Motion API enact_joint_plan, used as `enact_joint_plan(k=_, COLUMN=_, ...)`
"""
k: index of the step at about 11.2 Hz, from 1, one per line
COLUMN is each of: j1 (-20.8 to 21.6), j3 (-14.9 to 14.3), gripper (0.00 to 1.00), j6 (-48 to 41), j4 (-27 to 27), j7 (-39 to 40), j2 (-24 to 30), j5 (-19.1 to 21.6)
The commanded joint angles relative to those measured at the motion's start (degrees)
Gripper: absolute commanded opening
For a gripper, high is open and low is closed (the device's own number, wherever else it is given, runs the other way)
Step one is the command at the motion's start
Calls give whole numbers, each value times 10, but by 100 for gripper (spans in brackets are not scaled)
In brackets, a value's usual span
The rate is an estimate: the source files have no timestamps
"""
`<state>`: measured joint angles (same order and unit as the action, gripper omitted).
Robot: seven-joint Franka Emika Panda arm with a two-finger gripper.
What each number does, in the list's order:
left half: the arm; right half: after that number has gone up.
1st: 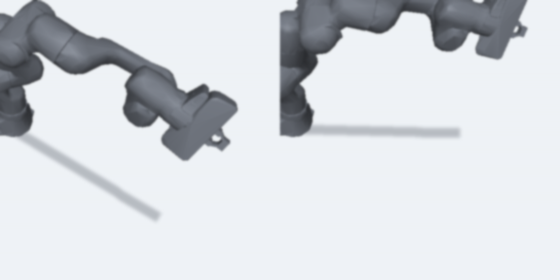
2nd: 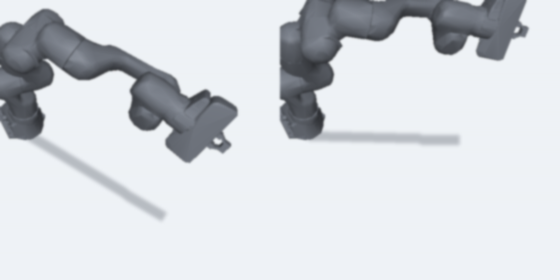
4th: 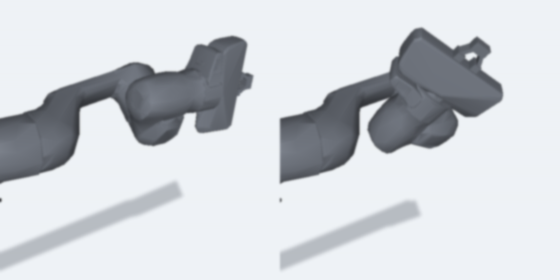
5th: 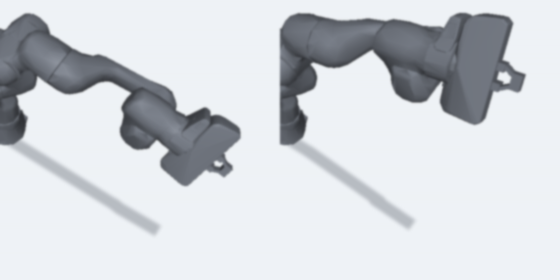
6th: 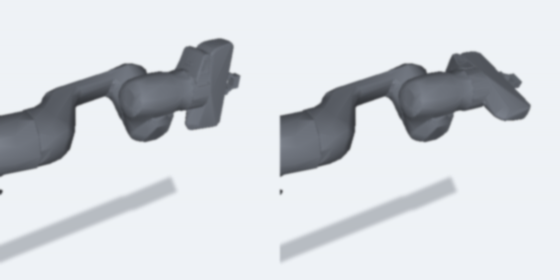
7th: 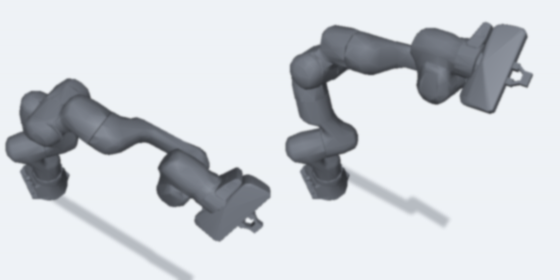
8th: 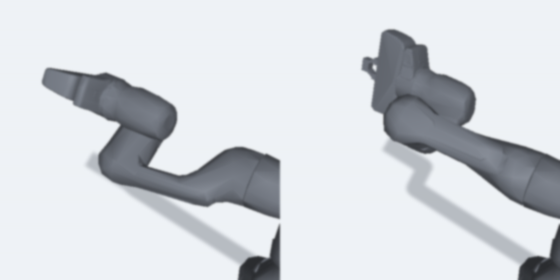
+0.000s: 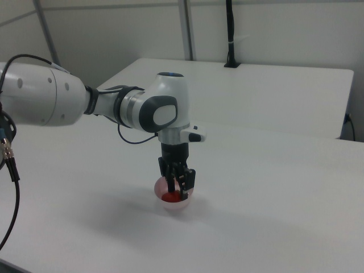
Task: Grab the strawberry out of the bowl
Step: 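Lower the gripper into the pink bowl over the red strawberry, then close the gripper on the red strawberry inside the bowl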
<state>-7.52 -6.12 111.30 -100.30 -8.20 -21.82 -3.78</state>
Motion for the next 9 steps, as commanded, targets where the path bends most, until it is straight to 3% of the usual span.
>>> enact_joint_plan(k=1, j1=3, j3=3, gripper=63, j6=14, j4=-9, j7=-27, j2=3, j5=-3)
enact_joint_plan(k=6, j1=4, j3=4, gripper=63, j6=-3, j4=-3, j7=-30, j2=6, j5=-6)
enact_joint_plan(k=9, j1=4, j3=4, gripper=63, j6=-57, j4=28, j7=-31, j2=6, j5=-8)
